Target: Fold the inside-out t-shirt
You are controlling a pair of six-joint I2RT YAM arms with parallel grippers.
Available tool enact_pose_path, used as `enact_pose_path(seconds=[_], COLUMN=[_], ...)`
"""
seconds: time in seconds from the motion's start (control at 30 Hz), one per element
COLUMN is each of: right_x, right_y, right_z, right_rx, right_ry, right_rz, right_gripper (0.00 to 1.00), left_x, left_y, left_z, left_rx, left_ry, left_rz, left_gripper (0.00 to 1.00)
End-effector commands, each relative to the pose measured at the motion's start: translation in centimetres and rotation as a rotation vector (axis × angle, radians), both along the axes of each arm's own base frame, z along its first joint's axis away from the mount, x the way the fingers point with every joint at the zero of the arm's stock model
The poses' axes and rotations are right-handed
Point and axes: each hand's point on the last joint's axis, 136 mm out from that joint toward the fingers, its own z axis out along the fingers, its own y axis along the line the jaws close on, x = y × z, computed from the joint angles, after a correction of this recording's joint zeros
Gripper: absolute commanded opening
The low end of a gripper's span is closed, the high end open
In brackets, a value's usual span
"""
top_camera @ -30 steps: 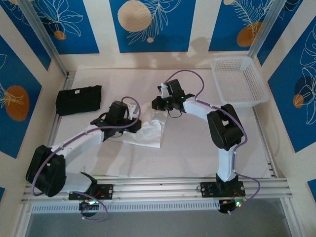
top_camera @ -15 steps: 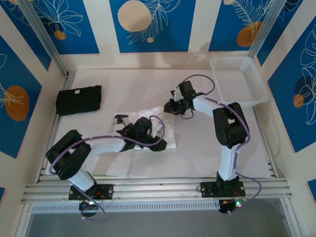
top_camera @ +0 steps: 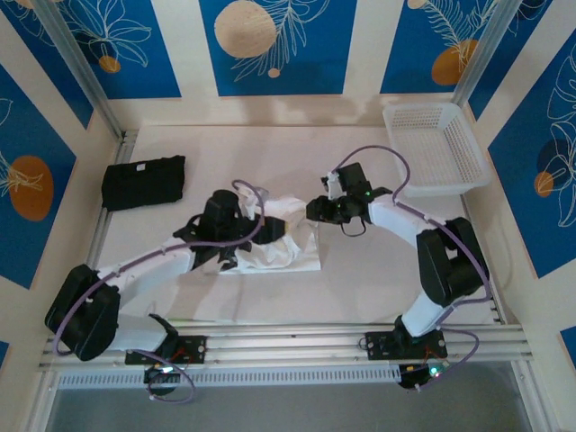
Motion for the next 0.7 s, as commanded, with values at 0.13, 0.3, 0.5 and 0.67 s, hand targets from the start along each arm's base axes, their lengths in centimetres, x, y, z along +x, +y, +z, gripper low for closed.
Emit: enact_pose_path(seconds=[0.13,0.3,0.5,0.67], right_x=[-5.4,-3.5,-3.7,-4.6], right_y=[5.0,6.1,6.4,6.1], right_z=[-1.3,-1.4,-1.1,0.4], right_rx=[0.027,-0.046,-0.074,-0.096], right_ry=[0.032,-0.029,-0.044,-0.093], right_rz=[0.154,0.169,0.190,0.186], right_gripper=[0.53,0.49,0.45,0.51], left_x=[1.8,1.5,1.0,0.9], left_y=[4.9,5.5,5.9,6.1], left_z=[-5.0,-6.1,-6.7,-7.2], left_rx=[0.151,0.190,0.210,0.226], left_ry=[0.141,0.161,0.173,0.175], left_rz=[0.207,0.209,0.208,0.212], left_gripper=[0.60,0.61,0.61,0.61])
